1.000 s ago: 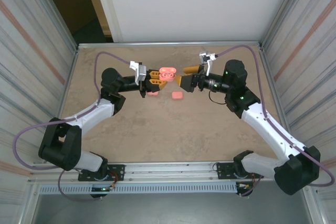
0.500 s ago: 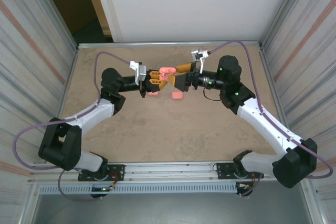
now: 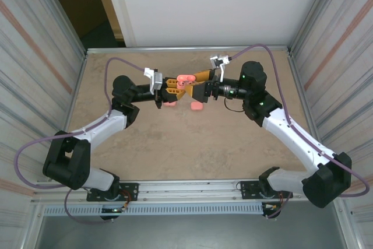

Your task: Insert the wireless bluetooth earbuds into the charging case

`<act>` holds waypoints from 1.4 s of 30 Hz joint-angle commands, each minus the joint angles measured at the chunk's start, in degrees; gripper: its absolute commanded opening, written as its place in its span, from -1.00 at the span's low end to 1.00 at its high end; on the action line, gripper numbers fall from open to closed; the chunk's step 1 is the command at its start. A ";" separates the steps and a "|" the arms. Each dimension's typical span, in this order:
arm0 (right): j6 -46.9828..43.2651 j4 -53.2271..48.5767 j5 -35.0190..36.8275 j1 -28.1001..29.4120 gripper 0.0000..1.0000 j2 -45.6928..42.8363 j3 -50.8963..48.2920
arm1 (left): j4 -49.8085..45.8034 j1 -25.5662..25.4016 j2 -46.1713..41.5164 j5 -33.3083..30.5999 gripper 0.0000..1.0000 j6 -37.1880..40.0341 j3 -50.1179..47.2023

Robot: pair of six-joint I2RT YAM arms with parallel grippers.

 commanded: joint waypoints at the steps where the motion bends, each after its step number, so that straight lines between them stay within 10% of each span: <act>1: -1.57 1.46 -2.06 0.60 0.98 -0.32 2.40 | 0.60 -0.56 -1.89 -0.27 -1.00 0.90 0.16; 42: -10.14 -1.86 6.14 1.77 0.98 -7.32 -2.12 | -2.76 -1.08 -3.12 -1.26 -1.00 3.58 0.04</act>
